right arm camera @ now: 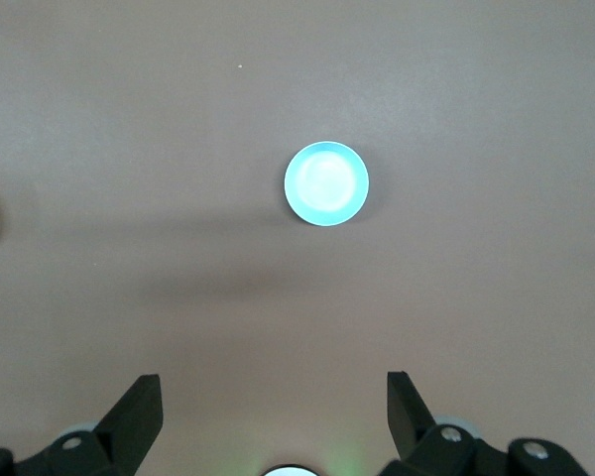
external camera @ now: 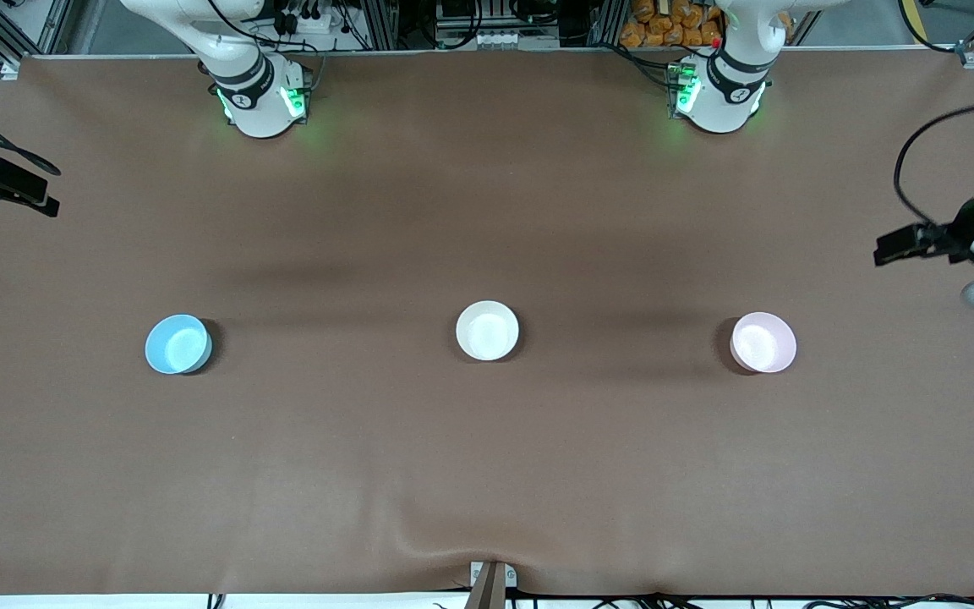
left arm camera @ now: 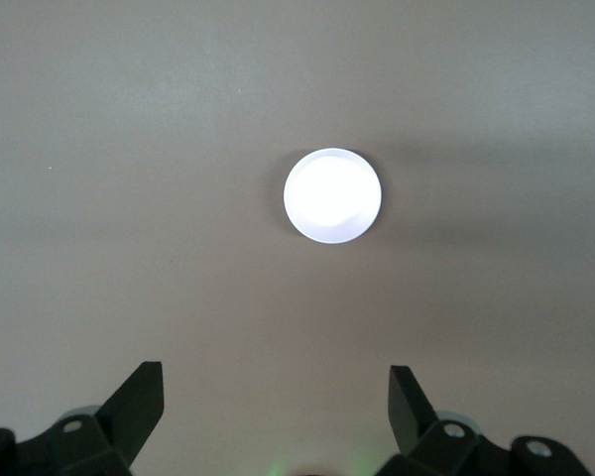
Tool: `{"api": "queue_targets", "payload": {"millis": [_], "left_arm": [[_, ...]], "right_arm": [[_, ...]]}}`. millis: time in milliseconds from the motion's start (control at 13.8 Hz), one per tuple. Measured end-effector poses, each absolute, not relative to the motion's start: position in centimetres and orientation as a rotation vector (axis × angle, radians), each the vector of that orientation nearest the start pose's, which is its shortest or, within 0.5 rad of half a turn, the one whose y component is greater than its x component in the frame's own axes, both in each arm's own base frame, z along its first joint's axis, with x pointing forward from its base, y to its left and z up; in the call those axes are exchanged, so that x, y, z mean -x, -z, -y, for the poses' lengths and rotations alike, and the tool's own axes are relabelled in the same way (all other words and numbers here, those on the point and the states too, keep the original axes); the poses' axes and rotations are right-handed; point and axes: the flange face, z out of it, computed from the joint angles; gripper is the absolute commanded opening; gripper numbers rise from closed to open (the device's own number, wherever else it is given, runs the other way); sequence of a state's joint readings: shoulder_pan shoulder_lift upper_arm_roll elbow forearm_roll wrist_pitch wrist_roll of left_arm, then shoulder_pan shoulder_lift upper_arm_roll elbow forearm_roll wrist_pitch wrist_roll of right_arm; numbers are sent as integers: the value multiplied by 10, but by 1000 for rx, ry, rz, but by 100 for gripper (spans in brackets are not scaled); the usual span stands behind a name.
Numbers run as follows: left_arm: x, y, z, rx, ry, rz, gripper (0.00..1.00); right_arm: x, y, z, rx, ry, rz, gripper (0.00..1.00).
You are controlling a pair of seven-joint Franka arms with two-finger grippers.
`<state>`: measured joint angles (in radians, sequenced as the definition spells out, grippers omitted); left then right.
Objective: Stack pink and blue bowls on white bowl
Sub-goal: 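Reach the left gripper down to the rim of the pink bowl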
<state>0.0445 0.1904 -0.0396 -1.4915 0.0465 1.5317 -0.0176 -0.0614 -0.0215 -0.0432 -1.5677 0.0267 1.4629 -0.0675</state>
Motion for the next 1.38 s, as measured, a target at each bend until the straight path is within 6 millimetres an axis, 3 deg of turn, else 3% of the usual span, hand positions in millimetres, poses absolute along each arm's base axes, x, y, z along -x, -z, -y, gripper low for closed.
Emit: {"api": "queue_targets", "payload": {"millis": [362,942,1159,1377], "left_arm": [[-633,-455,-14,3098,-246,1,100],[-631,-328,-13,3110,-153,-22,100],[-628,-294,-21,3114,-153,-8,87],[-628,-264,-22,3118,-145,-9,79]], "right_arm": [[-534,-629,53,3104,-126,-55,100],[-536,-624,54,3103,-139,-57,100],[-542,-613,56,3103,-146,-63,100],[-551,-587,63,3104,-133,-81,100]]}}
